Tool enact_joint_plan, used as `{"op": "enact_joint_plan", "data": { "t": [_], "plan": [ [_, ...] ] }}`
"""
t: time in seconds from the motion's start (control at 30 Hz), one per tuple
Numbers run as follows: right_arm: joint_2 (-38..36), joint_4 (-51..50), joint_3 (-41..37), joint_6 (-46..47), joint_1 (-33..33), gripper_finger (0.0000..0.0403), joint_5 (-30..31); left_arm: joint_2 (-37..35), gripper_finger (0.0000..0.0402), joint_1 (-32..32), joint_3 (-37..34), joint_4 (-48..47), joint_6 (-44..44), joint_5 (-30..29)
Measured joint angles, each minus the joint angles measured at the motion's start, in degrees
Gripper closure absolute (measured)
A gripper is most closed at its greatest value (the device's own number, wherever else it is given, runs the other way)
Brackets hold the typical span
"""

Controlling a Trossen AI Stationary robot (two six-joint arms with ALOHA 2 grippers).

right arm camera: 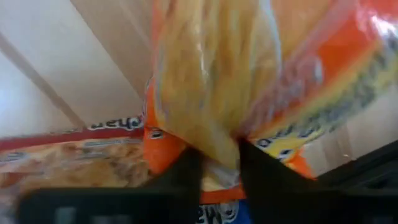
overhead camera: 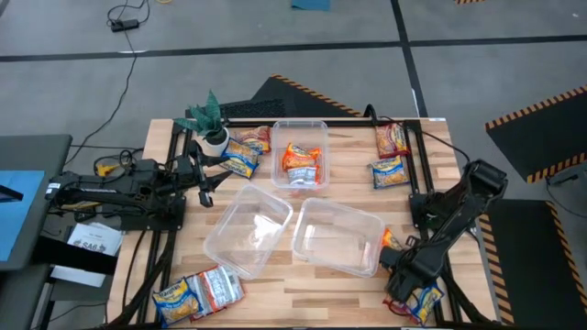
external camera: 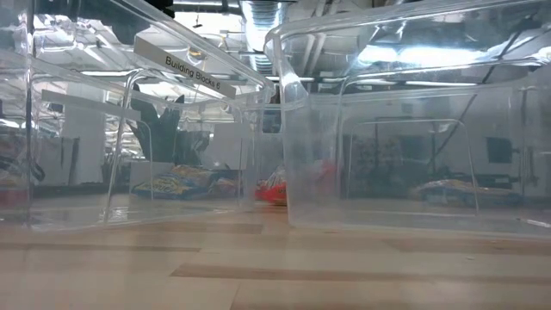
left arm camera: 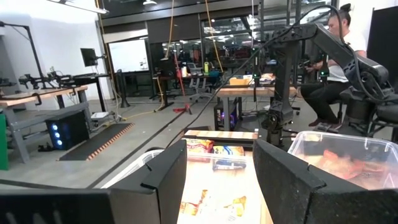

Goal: Sort Maruchan noodles
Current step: Put the noodle pack into the top transparent bin

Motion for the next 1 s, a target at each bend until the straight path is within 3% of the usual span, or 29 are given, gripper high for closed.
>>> {"op": "enact_joint_plan", "data": {
  "t": [0.1, 0.27, 0.57, 0.8, 0.93, 1.0],
  "plan": [
    [0.1, -0.4, 0.0, -1.7, -0.1, 0.0382, -0.7, 0.0, 0.0226, 0.0, 0.0, 0.0, 0.0, 0.0],
    [-4.5, -2.7, -0.2, -2.2, -0.4, 0.0391, -2.0, 0.0, 0.0226, 0.0, 0.0, 0.2, 0.0, 0.0],
    [-20.8, -4.8, -0.2, -3.3, -0.3, 0.0397, -2.0, 0.0, 0.0226, 0.0, 0.0, 0.5, 0.2, 0.0],
    [-33.5, 11.1, -0.2, 2.3, -0.4, 0.0398, -0.6, 0.0, 0.0226, 0.0, 0.0, 0.6, 0.9, 0.0],
    [-38.3, 21.5, 0.0, 4.7, -0.4, 0.0398, 6.2, 0.0, 0.0226, 0.0, 0.0, 0.6, 0.9, 0.0],
    [-39.2, 20.1, 1.0, 3.0, -0.5, 0.0398, 9.2, 0.0, 0.0226, 0.0, 0.0, 0.6, 0.9, 0.0]
  ]
}}
